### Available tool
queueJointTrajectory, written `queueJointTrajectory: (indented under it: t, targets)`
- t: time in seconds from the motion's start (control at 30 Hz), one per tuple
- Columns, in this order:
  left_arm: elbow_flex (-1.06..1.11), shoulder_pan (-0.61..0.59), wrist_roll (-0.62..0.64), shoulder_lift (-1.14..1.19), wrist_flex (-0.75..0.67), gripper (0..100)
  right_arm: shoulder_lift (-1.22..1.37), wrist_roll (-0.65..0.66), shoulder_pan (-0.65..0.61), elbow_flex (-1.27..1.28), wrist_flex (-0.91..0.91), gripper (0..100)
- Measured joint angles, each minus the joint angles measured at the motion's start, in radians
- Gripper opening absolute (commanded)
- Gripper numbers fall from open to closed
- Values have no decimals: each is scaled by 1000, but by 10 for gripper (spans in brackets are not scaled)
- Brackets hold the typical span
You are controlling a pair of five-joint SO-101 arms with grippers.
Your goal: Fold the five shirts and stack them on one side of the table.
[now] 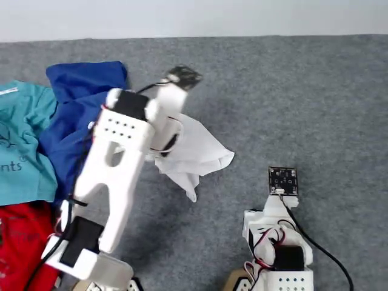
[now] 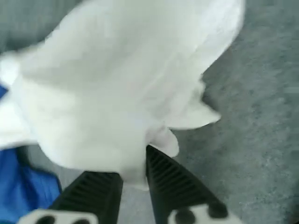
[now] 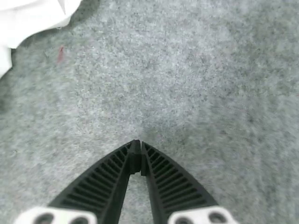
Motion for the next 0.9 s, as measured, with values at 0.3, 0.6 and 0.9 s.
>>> queueJointTrajectory:
  t: [0.3,0.6,0.9]
  targets:
    - [-308,239,0,43,-63,2,0,0,117,0,-118,9]
    - [-334,310,0,180,-64,194,0,215,258,0,-290,9]
    - [-334,224,84,181,-5,259,0,391,298,0,-321,13]
